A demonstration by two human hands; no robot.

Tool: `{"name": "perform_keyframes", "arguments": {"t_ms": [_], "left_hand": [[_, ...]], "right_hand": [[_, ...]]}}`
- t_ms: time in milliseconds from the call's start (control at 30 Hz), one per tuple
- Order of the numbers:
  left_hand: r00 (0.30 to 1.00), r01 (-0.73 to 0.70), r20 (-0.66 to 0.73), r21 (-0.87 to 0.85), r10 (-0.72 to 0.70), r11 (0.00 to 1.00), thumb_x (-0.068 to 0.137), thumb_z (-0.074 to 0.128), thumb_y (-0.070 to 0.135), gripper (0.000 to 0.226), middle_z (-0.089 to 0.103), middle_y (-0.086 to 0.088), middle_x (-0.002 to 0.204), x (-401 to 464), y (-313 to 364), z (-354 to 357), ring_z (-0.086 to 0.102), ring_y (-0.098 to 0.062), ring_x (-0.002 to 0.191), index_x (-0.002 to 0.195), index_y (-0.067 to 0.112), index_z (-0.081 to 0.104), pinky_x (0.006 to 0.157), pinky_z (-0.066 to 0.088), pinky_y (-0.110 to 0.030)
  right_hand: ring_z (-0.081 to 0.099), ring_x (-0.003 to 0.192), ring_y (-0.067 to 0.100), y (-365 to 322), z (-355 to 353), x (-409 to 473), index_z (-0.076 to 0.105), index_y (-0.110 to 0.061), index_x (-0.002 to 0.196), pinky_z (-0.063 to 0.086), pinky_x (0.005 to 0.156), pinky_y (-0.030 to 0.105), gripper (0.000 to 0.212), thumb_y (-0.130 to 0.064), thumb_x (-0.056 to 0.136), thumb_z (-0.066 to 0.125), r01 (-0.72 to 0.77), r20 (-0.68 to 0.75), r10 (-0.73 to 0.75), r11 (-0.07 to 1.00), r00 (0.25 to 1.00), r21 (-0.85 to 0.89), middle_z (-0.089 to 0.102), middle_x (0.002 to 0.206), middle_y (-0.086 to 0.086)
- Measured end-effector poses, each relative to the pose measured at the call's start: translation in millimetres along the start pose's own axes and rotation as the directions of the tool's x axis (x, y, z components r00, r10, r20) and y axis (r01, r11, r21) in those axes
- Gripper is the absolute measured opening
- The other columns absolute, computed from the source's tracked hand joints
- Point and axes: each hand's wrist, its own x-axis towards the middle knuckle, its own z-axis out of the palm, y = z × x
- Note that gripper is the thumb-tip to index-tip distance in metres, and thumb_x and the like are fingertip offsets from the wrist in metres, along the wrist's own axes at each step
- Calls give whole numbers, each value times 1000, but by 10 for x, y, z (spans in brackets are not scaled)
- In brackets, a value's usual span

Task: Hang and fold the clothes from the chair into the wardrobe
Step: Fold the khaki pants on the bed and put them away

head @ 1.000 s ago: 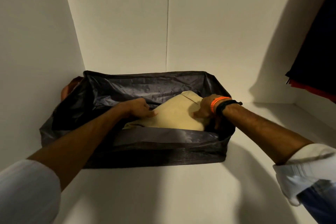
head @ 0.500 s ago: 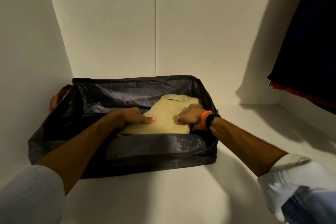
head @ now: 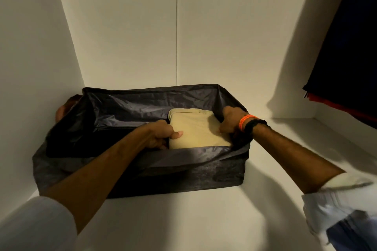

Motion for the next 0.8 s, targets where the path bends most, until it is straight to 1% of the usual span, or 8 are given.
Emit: {"name": "perform_keyframes", "arguments": {"t_ms": [100,167,267,400,500,600,700,800], "left_hand": [[997,23,78,21,-24,1000,37,95,39,122,50,-13,144,167,-45,52,48,-38,129,144,10,43,103,44,-58],[996,28,84,-6,-28,1000,33,94,42,129,48,-12,145,325,-94,79,46,-37,130,146,11,41,106,42,-57],[998,43,51,-27,-42,999,41,91,45,128,41,-12,151,253,-42,168,40,-37,135,150,12,34,110,37,-58],[996,70,-49,-35,-71,997,84,76,21,76,44,-15,147,157,76,200,43,-39,132,148,10,36,107,39,-60],[999,44,-25,-53,-45,998,84,74,11,64,54,-15,136,184,102,297,50,-38,125,140,5,45,103,43,-60],[997,67,-40,130,-62,989,91,69,21,45,54,-14,129,169,57,475,53,-35,122,123,0,46,100,48,-50],[996,83,-2,242,-86,967,91,68,35,64,52,-20,137,58,132,492,54,-39,123,141,7,41,86,54,-46],[995,95,-11,306,-96,947,93,61,43,63,57,-25,130,15,173,341,60,-38,116,143,8,42,95,51,-48]], "right_hand": [[62,102,37,142,-145,1,64,-8,112,50,79,35,35,-26,82,70,62,-440,-76,997,895,-47,66,112,17],[58,106,35,245,-200,-5,58,-11,119,53,85,42,49,-38,80,71,52,-597,-74,997,799,-54,62,116,13],[55,114,38,435,-208,67,49,-6,131,52,90,46,74,-51,77,74,-95,-404,115,993,908,71,55,127,16],[70,82,34,545,-219,134,64,4,111,61,70,42,29,-15,89,63,-91,-39,136,825,990,558,69,101,21],[65,68,27,513,-222,143,66,7,101,57,55,33,18,-3,90,55,-30,-42,73,771,996,637,67,88,19],[57,63,22,504,-190,153,66,3,89,45,48,25,14,-3,87,53,-18,-48,56,824,997,566,61,77,12],[58,67,21,566,-202,197,68,2,94,43,48,23,18,-12,86,60,-14,-92,66,878,994,479,62,81,11],[61,69,17,593,-252,209,69,-4,98,42,46,21,29,-31,88,70,10,-109,54,856,993,517,69,93,11]]}}
